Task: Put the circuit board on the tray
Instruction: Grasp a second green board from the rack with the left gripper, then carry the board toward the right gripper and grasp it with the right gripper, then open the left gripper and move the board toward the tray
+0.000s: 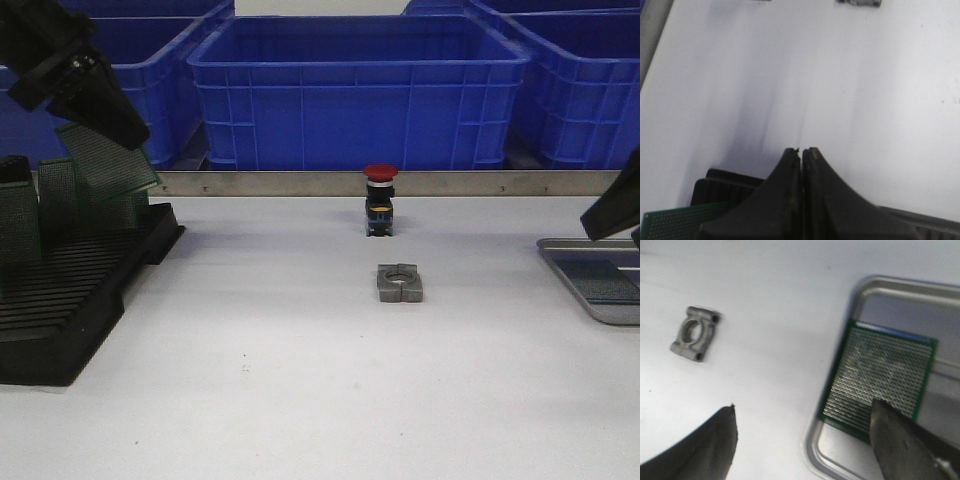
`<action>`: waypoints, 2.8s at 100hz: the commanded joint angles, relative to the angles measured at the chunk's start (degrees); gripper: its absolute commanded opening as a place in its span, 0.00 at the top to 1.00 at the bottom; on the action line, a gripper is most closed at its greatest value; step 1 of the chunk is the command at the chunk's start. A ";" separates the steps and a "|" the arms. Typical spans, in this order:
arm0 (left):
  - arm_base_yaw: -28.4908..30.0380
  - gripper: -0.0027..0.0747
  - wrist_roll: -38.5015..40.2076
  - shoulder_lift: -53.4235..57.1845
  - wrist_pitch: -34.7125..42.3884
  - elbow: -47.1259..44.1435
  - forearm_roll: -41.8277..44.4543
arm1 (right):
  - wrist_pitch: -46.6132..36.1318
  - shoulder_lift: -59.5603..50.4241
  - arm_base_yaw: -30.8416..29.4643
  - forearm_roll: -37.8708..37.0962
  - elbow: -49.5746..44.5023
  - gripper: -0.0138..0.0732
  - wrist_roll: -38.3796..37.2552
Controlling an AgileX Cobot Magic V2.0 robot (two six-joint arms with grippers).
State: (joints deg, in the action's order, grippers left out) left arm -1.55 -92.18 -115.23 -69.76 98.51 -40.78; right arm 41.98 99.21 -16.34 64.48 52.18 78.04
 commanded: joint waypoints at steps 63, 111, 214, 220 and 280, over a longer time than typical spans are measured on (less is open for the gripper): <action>-18.54 0.99 0.67 4.29 -3.59 1.77 -11.56 | 3.32 -7.61 21.51 9.15 1.43 0.19 30.99; -22.28 0.99 0.67 4.29 -3.59 1.77 -14.56 | 1.34 -4.64 29.98 27.28 1.43 0.19 41.49; -22.28 0.71 0.67 4.29 -2.51 1.77 -15.50 | 1.32 -2.07 31.12 36.83 1.43 0.97 41.49; -22.28 0.56 0.67 4.29 -2.25 1.77 -16.10 | 1.32 -2.07 31.12 36.83 1.43 0.97 41.49; -16.66 0.37 3.71 4.29 -0.24 7.41 -20.55 | -18.33 -1.88 24.69 36.83 -1.17 0.97 17.35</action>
State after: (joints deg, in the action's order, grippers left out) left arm -18.98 -89.38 -114.88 -69.27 103.67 -56.41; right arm 24.18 99.61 10.91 99.26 50.49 101.00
